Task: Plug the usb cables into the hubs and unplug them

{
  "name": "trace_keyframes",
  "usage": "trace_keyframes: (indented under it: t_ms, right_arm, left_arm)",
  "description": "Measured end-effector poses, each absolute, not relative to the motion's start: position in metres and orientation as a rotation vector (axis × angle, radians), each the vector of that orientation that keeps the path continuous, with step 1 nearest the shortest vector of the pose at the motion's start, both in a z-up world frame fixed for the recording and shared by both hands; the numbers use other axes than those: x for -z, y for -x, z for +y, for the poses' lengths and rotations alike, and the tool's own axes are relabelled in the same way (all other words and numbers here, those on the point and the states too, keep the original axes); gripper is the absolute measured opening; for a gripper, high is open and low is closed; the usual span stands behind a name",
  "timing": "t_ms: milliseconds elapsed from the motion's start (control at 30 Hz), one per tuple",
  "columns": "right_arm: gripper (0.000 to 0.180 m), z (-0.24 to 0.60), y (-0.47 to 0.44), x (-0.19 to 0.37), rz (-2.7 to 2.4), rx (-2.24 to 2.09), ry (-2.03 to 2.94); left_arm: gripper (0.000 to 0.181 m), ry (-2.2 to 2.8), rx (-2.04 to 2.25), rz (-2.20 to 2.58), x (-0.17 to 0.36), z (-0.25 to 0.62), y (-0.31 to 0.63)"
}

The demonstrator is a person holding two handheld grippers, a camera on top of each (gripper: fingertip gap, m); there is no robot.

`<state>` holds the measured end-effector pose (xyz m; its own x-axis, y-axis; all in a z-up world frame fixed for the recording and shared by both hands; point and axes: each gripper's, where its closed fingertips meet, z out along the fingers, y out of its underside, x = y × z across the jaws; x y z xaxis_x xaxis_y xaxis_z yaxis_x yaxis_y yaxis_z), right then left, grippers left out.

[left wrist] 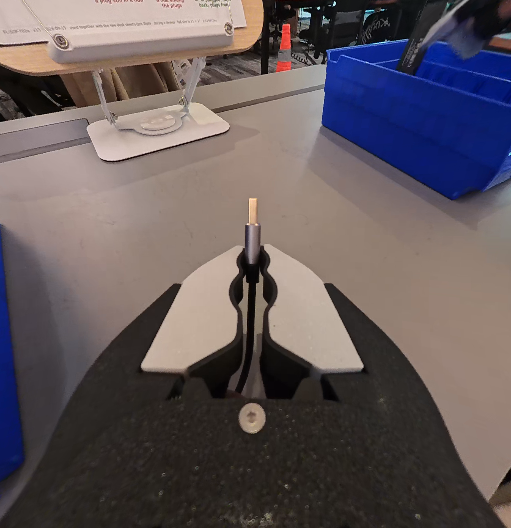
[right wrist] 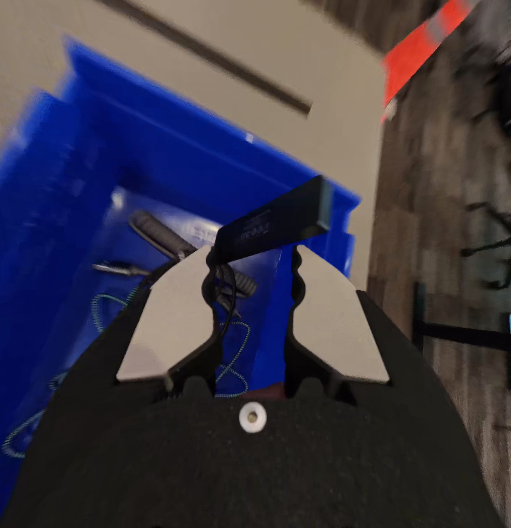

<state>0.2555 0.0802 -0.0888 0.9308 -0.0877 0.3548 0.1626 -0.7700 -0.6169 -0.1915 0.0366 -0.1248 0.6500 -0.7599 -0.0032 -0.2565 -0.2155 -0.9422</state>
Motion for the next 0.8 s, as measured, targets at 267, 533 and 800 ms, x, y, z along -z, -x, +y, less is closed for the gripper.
trace_keyframes:
  t_ms: [267, 533, 800]
  right_arm:
    - [0.063, 0.019, -0.073, 0.028, -0.259, -0.015, 1.992]
    - [0.056, -0.034, 0.088, 0.100, -0.547, -0.644, 1.809]
    - [0.044, -0.036, 0.088, 0.101, -0.557, -0.719, 1.674]
  left_arm:
    - [0.008, 1.784, 0.556, 0.823, 0.127, 0.037, 0.191]
    - [0.008, 1.796, 0.547, 0.831, 0.129, 0.038, 0.191]
    - [0.008, 1.807, 0.539, 0.837, 0.131, 0.038, 0.191]
